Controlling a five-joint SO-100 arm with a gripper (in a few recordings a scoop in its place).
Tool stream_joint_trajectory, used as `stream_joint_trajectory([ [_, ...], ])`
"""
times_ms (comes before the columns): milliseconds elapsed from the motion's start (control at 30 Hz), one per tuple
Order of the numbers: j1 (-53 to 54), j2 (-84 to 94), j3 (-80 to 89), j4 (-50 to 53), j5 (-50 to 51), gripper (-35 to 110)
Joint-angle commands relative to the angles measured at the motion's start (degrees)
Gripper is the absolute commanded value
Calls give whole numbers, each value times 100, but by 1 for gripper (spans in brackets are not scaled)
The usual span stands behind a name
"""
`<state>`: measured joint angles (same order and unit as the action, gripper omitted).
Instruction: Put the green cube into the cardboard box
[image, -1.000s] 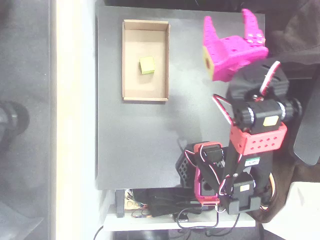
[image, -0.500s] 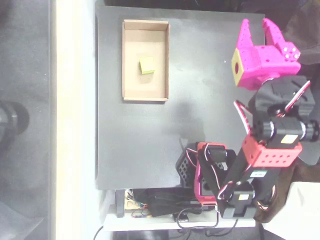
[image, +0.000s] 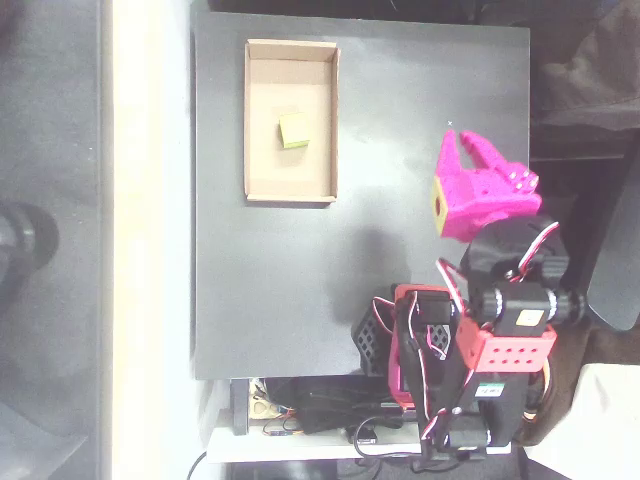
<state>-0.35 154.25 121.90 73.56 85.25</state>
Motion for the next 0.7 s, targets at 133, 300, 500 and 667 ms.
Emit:
stream_joint_trajectory([
  [133,-62,1195,1802,-211,26,3],
  [300,-79,1951,2979,-589,26,3],
  [500,-44,2628,4271,-650,26,3],
  [667,-18,3023,4931,-624,26,3],
])
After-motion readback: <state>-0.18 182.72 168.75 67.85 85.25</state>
